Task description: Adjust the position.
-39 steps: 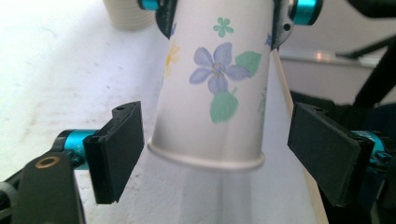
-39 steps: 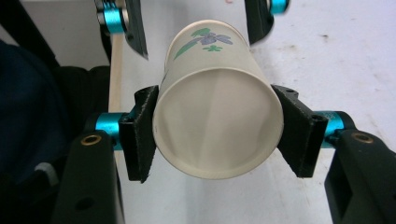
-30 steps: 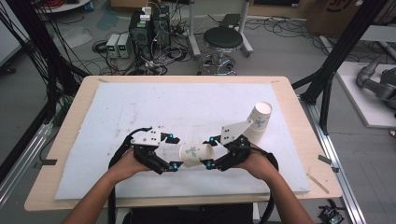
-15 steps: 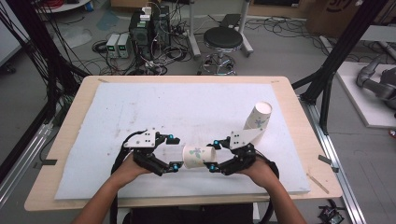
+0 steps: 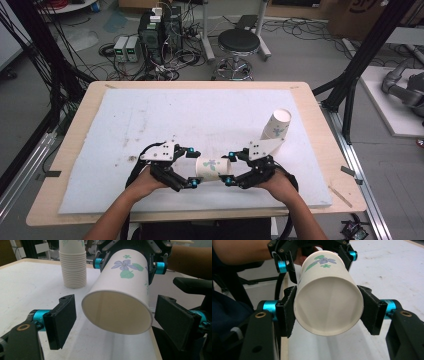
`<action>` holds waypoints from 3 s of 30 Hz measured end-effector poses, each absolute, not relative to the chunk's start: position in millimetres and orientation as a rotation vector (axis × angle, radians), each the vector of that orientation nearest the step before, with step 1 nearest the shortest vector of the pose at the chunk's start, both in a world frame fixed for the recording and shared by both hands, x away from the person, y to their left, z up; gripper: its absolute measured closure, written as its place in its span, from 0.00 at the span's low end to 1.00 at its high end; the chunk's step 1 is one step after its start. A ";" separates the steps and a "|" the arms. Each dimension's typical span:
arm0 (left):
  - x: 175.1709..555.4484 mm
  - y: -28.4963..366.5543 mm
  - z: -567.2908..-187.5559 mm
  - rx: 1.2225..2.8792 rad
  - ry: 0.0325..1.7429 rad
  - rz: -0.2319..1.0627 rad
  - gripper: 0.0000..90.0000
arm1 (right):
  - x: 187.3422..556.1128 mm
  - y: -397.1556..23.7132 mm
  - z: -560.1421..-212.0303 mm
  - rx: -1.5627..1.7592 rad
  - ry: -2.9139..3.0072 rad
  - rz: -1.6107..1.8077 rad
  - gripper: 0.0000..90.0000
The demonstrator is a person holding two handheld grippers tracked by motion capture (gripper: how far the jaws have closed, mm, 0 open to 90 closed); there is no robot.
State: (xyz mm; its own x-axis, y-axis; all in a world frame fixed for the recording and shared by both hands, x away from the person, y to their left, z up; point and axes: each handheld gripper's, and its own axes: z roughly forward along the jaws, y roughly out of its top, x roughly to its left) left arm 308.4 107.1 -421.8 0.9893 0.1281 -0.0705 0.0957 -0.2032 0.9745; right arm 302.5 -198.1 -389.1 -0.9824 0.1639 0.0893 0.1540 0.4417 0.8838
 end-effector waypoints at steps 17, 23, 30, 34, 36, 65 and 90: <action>307.9 106.9 -420.0 1.699 0.108 0.013 0.31 | 307.1 -199.5 -389.1 0.311 2.648 1.777 0.42; 308.5 109.0 -418.5 1.688 0.118 0.007 0.38 | 308.1 -199.8 -389.2 0.328 2.649 1.792 0.42; 309.0 109.7 -415.4 1.751 0.129 0.008 0.40 | 307.6 -194.5 -387.0 0.453 2.672 1.701 0.20; 309.2 111.1 -408.9 1.823 0.145 0.007 0.40 | 307.3 -191.0 -384.7 0.426 2.699 1.626 0.20; 309.8 112.4 -404.7 1.865 0.148 0.011 0.40 | 305.7 -185.9 -379.3 0.386 2.722 1.537 0.20; 322.1 98.0 -359.6 2.328 0.108 0.036 0.39 | 312.3 -141.0 -367.9 0.206 2.810 1.113 0.20; 321.8 82.2 -359.0 2.442 0.096 0.047 0.35 | 311.2 -105.0 -380.7 0.091 2.899 0.839 0.38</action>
State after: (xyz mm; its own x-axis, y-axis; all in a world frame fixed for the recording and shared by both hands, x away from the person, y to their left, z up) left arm 321.8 82.2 -359.0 0.9966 0.0815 0.0088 0.0568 -0.7641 0.6425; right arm 311.2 -105.0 -380.7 -0.9908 0.0917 -0.1000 0.0241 0.8444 0.5352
